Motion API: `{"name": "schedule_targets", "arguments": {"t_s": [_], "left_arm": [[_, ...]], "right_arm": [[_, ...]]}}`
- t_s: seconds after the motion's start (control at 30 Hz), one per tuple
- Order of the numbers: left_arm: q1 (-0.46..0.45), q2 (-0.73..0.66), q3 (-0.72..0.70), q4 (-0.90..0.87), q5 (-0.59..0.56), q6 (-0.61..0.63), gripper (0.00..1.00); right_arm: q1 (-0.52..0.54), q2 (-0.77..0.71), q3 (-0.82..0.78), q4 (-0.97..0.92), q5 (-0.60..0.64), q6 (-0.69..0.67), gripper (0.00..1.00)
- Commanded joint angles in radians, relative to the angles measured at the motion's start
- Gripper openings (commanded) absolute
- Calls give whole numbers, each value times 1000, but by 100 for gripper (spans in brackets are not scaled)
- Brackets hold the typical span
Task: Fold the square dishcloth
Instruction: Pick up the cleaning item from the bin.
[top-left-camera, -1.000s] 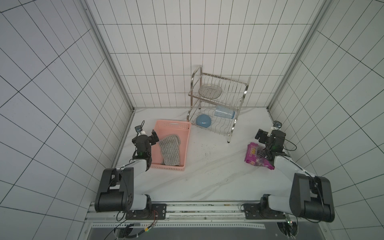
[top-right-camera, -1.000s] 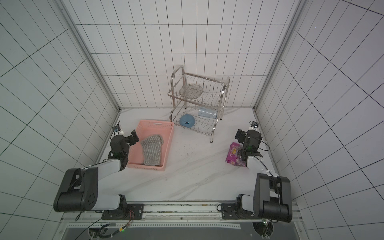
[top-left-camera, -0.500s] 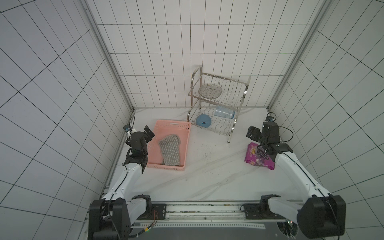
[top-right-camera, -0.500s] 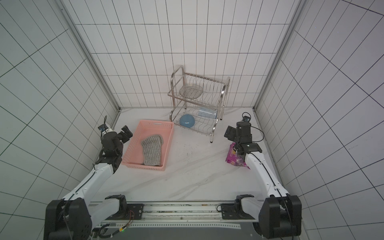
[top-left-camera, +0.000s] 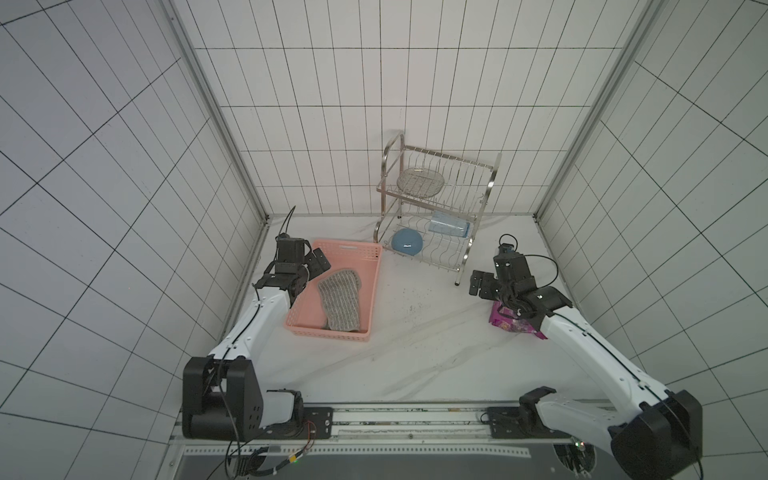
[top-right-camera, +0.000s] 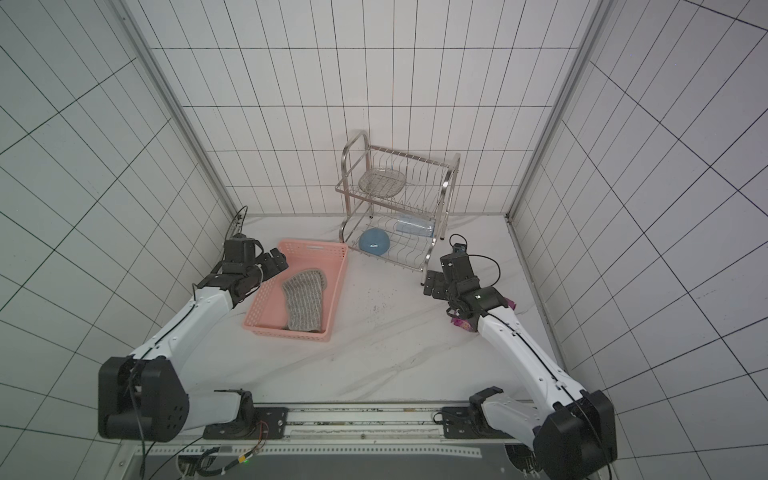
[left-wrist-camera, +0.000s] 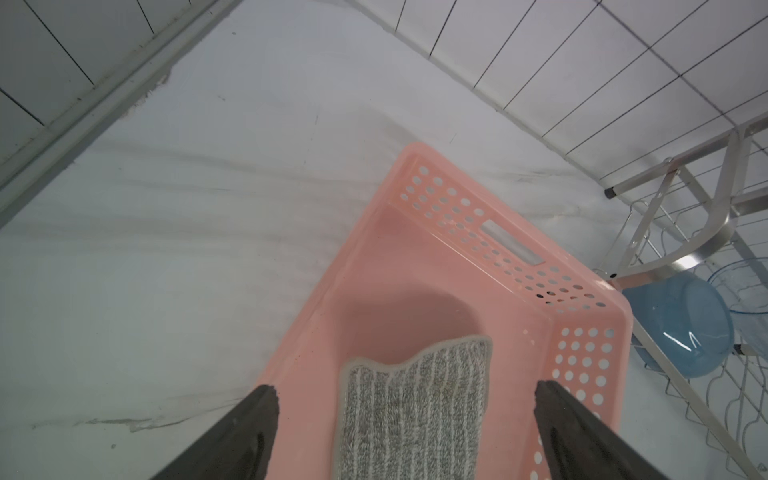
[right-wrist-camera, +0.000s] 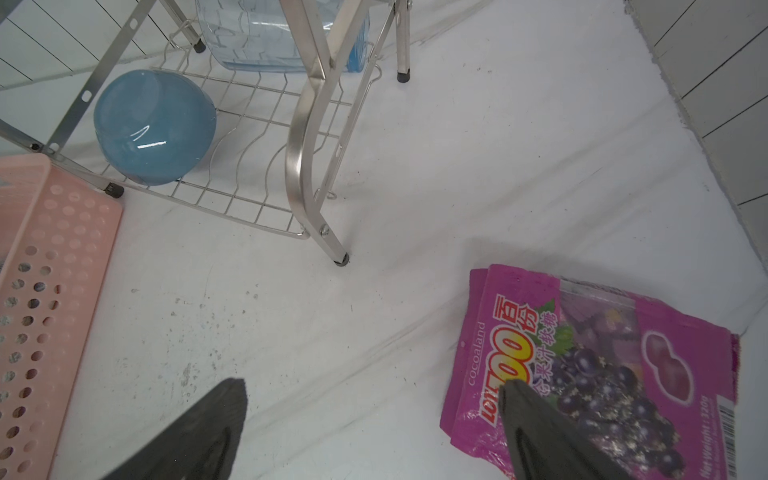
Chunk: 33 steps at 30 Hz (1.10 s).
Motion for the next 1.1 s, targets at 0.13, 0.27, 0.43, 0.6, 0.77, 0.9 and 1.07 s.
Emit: {"name": "schedule_targets", "arguments": {"t_s": [0.13, 0.27, 0.43, 0.6, 0.77, 0.9, 1.07], "left_arm": [[-40, 146, 104, -196, 7, 17, 98], [-47, 221, 154, -246, -63, 36, 98], [-47, 346, 222, -265, -72, 78, 98], [-44, 428, 267, -252, -40, 100, 98], [-28, 477, 279, -220, 35, 110, 98], [-23, 497, 276, -195, 62, 119, 96], [-4, 527, 262, -157, 105, 113, 78]], "right_arm": [[11, 4, 11, -41, 47, 22, 99], [10, -4, 11, -44, 39, 23, 99], [10, -28, 9, -44, 42, 22, 99], [11, -55, 7, -45, 59, 14, 99], [11, -68, -3, -47, 83, 15, 99], [12, -66, -5, -47, 93, 19, 99], [11, -62, 2, -48, 93, 22, 99]]}}
